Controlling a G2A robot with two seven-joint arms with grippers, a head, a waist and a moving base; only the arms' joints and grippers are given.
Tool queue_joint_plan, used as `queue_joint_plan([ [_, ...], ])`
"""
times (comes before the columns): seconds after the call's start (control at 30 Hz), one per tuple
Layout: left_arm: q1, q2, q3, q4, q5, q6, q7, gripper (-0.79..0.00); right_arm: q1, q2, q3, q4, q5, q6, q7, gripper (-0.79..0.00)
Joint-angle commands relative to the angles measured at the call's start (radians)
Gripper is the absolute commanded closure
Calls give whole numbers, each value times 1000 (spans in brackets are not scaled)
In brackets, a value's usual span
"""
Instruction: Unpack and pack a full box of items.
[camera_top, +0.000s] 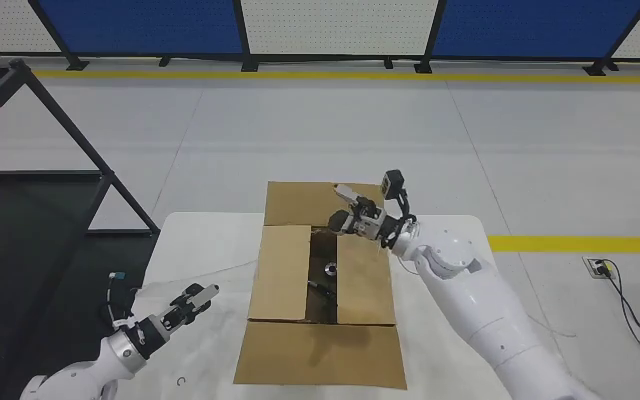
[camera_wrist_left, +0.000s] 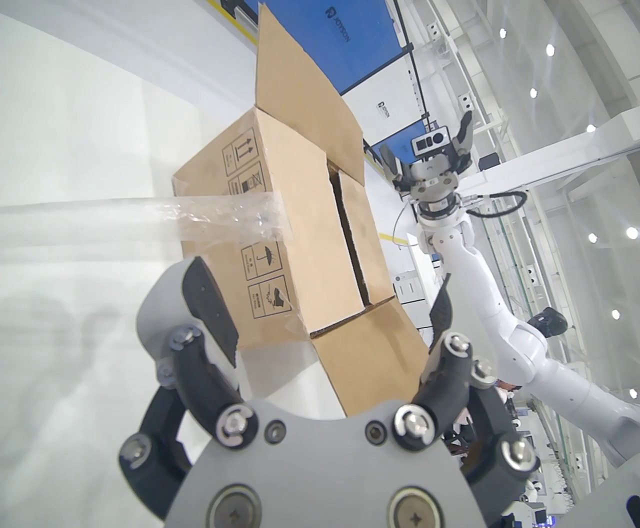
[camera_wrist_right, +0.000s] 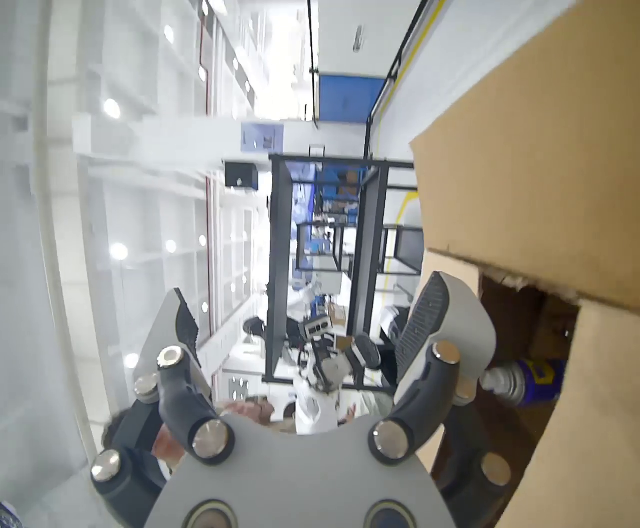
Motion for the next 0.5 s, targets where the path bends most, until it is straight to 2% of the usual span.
queue_joint_plan([
  [0.0,11,3,-12,-4,10,-14,6,-785,-34,16,9,-74,-65,41,27,-785],
  [0.23,45,13,-61,10,55,-49,30,-785,-135,46,21,-239,-218,187,15,-785],
  [0.47,64,19,-72,4,60,-49,52,-785,-122,27,-27,-212,-245,259,3,-785],
])
